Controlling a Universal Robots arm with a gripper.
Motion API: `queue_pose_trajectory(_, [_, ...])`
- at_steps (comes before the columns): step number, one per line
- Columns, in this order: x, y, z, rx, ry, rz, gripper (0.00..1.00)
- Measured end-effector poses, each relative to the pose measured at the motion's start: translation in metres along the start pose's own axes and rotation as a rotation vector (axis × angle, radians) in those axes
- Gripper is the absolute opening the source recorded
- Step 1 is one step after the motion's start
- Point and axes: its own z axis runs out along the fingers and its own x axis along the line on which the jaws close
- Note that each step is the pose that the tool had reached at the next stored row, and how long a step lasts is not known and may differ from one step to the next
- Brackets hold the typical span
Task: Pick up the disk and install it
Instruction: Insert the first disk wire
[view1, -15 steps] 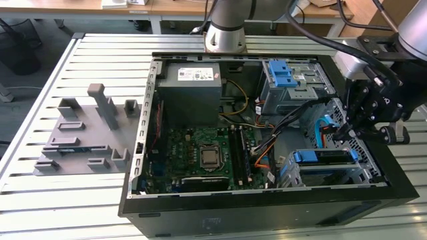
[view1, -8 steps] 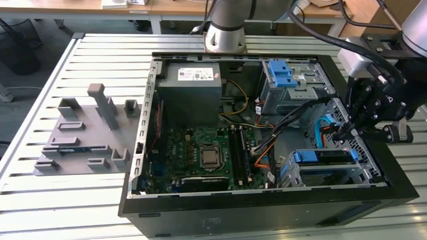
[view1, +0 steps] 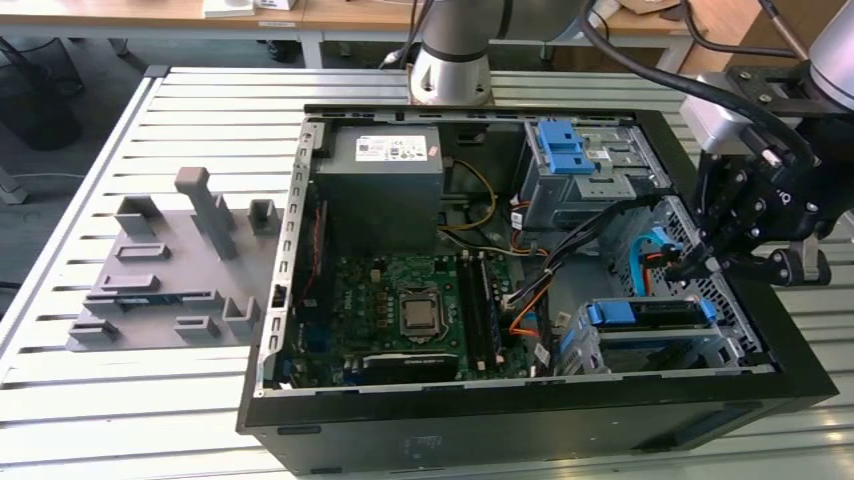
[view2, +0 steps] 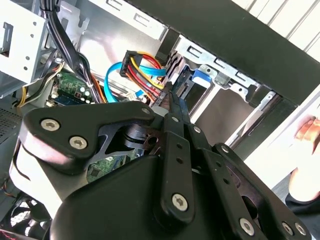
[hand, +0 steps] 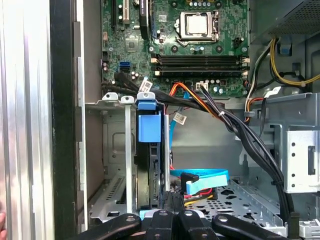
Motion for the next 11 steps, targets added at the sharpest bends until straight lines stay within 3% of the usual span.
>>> queue_pose_trajectory(4, [-0.0003,-0.0043,0.0001,0.0,0.0001,0.0,0.11])
queue_pose_trajectory(11, [-0.0002,-0.0033,0.0001,0.0011,-0.0013,0.004,0.11])
